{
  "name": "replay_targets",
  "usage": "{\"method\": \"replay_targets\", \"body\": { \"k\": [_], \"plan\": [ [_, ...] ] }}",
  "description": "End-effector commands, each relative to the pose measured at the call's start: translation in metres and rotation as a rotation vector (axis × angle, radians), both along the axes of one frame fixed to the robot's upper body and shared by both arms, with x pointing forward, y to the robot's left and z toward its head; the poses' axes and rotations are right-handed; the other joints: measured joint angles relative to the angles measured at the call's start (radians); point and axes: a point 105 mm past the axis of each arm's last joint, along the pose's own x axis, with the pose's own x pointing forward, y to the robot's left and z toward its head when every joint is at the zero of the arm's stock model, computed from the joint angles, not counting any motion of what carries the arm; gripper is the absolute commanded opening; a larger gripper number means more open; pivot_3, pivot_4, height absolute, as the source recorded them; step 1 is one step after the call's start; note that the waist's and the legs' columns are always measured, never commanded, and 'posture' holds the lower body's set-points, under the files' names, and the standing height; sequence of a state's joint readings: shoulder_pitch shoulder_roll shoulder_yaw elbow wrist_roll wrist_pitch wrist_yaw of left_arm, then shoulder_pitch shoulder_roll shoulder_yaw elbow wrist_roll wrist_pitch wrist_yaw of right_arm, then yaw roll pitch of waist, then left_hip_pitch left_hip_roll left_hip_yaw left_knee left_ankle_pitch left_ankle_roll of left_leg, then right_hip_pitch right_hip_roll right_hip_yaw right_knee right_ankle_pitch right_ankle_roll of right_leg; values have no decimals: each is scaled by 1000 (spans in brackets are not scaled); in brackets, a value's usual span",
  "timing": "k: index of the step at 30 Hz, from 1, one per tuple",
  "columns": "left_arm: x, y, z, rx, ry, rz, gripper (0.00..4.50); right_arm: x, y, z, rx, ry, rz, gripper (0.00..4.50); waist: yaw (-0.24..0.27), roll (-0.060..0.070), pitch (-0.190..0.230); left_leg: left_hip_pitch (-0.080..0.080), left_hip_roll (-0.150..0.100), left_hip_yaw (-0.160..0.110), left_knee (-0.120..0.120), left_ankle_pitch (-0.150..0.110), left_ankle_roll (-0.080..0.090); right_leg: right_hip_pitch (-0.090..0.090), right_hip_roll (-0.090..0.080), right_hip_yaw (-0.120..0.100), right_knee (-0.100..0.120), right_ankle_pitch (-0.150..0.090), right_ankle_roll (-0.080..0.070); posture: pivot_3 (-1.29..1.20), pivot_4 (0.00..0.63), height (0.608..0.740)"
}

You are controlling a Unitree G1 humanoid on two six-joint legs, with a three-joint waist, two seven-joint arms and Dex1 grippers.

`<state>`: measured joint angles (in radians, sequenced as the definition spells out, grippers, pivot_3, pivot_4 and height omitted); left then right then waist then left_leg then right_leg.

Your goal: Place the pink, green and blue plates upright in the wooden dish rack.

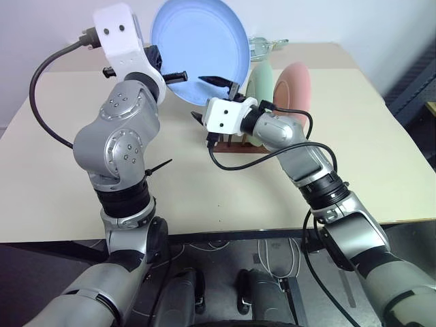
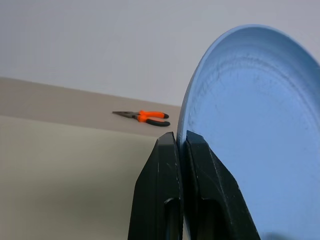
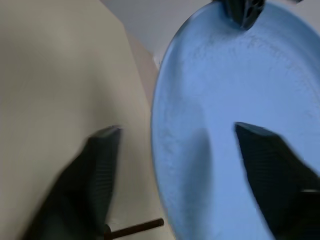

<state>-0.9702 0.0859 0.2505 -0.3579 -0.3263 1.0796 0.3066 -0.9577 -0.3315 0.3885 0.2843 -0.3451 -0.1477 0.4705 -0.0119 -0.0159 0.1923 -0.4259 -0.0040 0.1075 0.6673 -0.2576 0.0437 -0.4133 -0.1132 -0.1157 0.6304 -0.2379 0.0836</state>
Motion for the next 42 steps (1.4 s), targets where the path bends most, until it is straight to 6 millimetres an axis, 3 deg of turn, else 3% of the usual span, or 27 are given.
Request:
{"method": "replay_targets", "body": {
  "k": [1, 2, 4, 5, 7, 9, 12, 14, 17, 19, 21, 24, 26, 31, 35, 42],
  "plan": [
    [-11, 2, 20, -11, -83, 11, 0, -3, 3, 21, 23, -88, 17, 1560, -1, 0, 0, 0, 0, 0, 0, 0, 0, 0, 0, 0, 0, 0, 0, 0, 150, 740],
    [-11, 5, 20, -29, -84, 17, 0, -3, 3, 21, 23, -92, 17, 1056, -2, 0, 0, 0, 0, 0, 0, 0, 0, 0, 0, 0, 0, 0, 0, 0, 150, 740],
    [-11, 11, 22, -80, -96, 21, 681, -3, 2, 21, 19, -99, 16, 31, -3, 0, 0, 0, 0, 0, 0, 0, 0, 0, 0, 0, 0, 0, 0, 0, 150, 740],
    [-10, 14, 24, -109, -103, 25, 993, -3, 1, 20, 17, -101, 15, 0, -3, 0, 0, 0, 0, 0, 0, 0, 0, 0, 0, 0, 0, 0, 0, 0, 150, 740],
    [-11, 20, 32, -225, -132, 12, 2046, -3, -2, 21, 14, -114, 7, 0, -3, 0, 0, 0, 0, 0, 0, 0, 0, 0, 0, 0, 0, 0, 0, 0, 150, 740],
    [-14, 42, 45, -277, -199, 81, 3025, -4, -4, 24, 27, -125, 6, 0, -3, 0, 0, 0, 0, 0, 0, 0, 0, 0, 0, 0, 0, 0, 0, 0, 150, 740],
    [-20, 98, 53, -328, -265, 296, 3025, -15, -6, 37, 83, -132, 54, 0, -6, 0, 0, 0, 0, 0, 0, 0, 0, 0, 1, 0, 0, 0, 0, 0, 150, 740],
    [-22, 130, 51, -265, -269, 411, 3025, -28, -8, 51, 152, -115, 121, 0, -10, 1, 0, 1, 0, 0, 0, 0, 0, -1, 1, 0, 0, 0, 0, 0, 150, 740],
    [-13, 147, 30, 18, -204, 453, 3025, -60, -10, 84, 404, 60, 321, 0, -8, 1, 0, 0, 1, 0, -1, 0, -1, -1, 2, 0, 1, 0, 0, 0, 150, 740],
    [3, 141, -12, 236, -78, 369, 3025, -73, -17, 105, 624, 250, 448, 0, -8, 1, 0, 1, 1, 0, -2, 0, -1, -1, 2, 0, 2, 0, 0, 0, 150, 740],
    [10, 123, -54, 330, 11, 218, 3025, -80, -22, 112, 762, 433, 535, 0, 4, 0, 0, 0, 0, -3, -1, 0, -1, 2, 2, -2, 1, 0, 0, 0, 150, 740],
    [2, 80, -125, 507, 117, -68, 3025, -76, -24, 110, 987, 746, 584, 0, 1, 0, -1, 0, -1, -4, -1, -1, -1, 3, -2, -2, 0, 0, 0, 0, 150, 740],
    [-8, 66, -147, 524, 163, -189, 3025, -69, -25, 105, 1058, 846, 548, 0, -4, 0, -1, 0, -1, -4, -1, -2, -3, 1, -5, -2, 0, 0, -1, 0, 150, 740],
    [-32, 38, -171, 445, 198, -432, 3025, -49, -28, 83, 1147, 977, 414, 0, -8, 1, 0, -4, 0, 0, -3, 0, -2, -9, -5, 0, 4, -1, -4, 0, 150, 740],
    [-46, 22, -170, 413, 183, -553, 3025, -38, -32, 72, 1174, 1036, 360, 0, -8, 2, 0, -4, 0, 2, -4, 1, -2, -10, -4, 1, 5, -1, -4, 0, 150, 740],
    [-59, 13, -167, 416, 176, -646, 3025, -15, -39, 56, 1229, 1127, 265, 0, -6, 1, -1, -4, 0, 3, -3, 0, -1, -10, -3, 2, 5, -1, -4, 0, 150, 740]
  ]
}}
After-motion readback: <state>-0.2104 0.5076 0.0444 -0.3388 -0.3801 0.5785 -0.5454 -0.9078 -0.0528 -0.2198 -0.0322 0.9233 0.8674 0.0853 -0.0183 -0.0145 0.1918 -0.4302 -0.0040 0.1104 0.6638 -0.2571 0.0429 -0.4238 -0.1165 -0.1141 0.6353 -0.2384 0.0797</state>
